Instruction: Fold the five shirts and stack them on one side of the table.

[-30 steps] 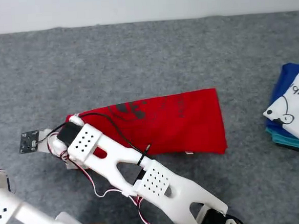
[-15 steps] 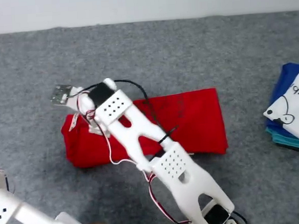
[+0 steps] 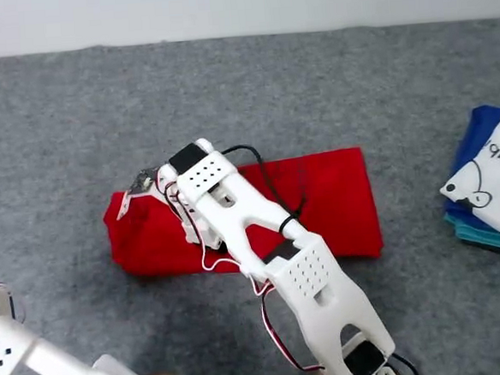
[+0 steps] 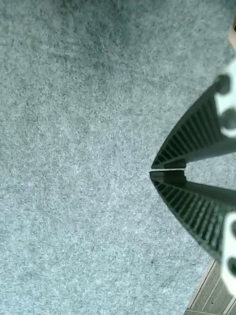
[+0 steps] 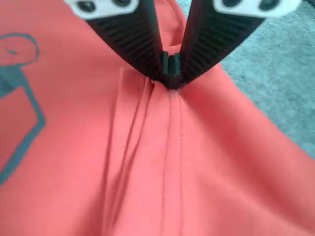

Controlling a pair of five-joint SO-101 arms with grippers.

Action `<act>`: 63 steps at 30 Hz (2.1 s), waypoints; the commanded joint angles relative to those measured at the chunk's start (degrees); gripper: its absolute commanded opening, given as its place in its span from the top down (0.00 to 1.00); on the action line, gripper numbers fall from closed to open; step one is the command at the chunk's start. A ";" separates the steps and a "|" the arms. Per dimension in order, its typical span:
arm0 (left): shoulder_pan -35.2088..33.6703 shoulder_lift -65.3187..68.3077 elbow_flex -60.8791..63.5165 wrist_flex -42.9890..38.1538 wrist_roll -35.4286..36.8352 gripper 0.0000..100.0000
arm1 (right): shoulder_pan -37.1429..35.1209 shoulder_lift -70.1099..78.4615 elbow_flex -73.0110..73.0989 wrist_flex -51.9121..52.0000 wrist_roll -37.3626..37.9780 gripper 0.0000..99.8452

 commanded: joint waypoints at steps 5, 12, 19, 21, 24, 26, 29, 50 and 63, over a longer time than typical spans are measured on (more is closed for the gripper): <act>0.09 -0.79 -0.40 -1.67 -0.26 0.98 | 0.92 -4.62 -4.40 2.24 -1.49 0.99; 3.25 -1.05 -0.40 -1.49 -0.26 0.98 | -6.46 -8.04 -13.54 0.66 -3.52 0.99; 4.04 -1.14 -0.48 -1.49 -0.18 0.98 | -9.19 -3.03 -16.26 -1.80 -3.60 0.99; 3.96 -1.14 -0.48 -1.32 -0.18 0.98 | -7.43 -2.68 -16.70 2.51 -3.87 0.99; 2.46 -1.14 -0.66 -1.32 -0.18 0.98 | -2.95 -5.23 -13.54 3.38 -9.05 0.99; 1.67 -1.14 -0.66 -1.32 -0.26 0.98 | 0.31 -9.98 -10.02 3.21 -12.57 0.99; 0.88 -1.14 -0.48 -1.23 -0.26 0.98 | 4.09 -17.27 -2.55 3.21 -12.75 0.99; 1.05 -0.70 8.04 -1.23 1.67 0.88 | 37.32 -35.38 33.32 -16.75 -18.90 0.72; 0.88 -0.70 7.96 -1.23 1.58 0.88 | 40.13 -26.33 42.02 -31.96 -23.74 0.72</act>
